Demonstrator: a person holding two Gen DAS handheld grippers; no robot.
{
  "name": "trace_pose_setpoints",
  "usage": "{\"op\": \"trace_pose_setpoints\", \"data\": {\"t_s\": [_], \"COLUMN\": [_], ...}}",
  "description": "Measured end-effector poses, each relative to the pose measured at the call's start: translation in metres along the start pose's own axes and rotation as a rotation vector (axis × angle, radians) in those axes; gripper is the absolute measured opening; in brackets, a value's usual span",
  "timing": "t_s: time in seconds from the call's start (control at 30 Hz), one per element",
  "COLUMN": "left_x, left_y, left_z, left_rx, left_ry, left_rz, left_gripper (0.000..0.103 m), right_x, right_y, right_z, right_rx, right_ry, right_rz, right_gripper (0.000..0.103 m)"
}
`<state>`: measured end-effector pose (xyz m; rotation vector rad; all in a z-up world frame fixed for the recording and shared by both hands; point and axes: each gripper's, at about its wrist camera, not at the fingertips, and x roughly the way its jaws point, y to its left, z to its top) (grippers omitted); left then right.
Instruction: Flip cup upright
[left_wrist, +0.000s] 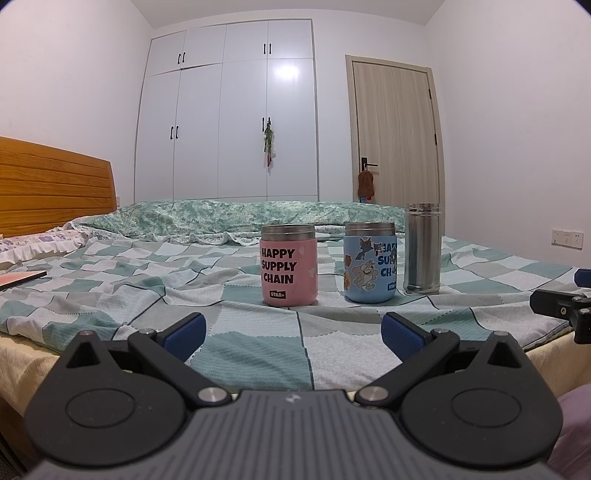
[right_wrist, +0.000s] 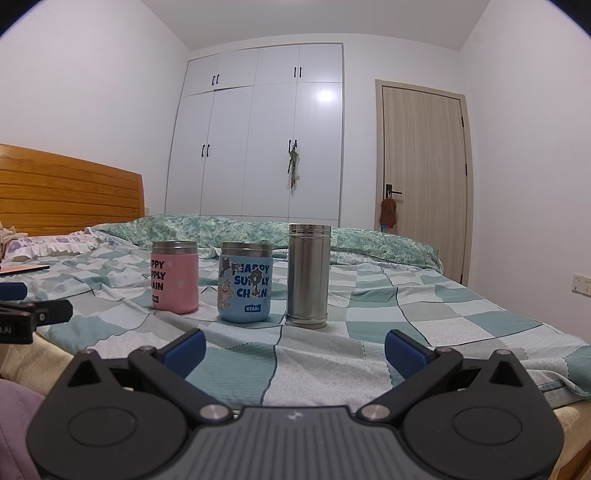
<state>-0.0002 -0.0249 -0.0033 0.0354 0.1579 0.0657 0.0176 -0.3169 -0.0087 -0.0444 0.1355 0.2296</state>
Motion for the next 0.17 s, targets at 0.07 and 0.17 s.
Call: {"op": "trace_pose_setpoints", "data": {"t_s": [0.07, 0.17], "left_x": [0.0007, 0.002], "left_y": [-0.0009, -0.0044], "left_z": [0.0007, 0.002], "left_rx": [-0.001, -0.002], "left_ry": [-0.002, -0.003], "left_rz": [-0.004, -0.006], "left_gripper": [0.103, 0.103], "right_x": [0.0001, 0.0], "right_y": [0.0001, 0.0001], "right_z": [0.0, 0.0], "right_rx": [0.0, -0.001], "right_ry": [0.0, 0.0], "right_rz": [0.0, 0.0], "right_gripper": [0.103, 0.103]}}
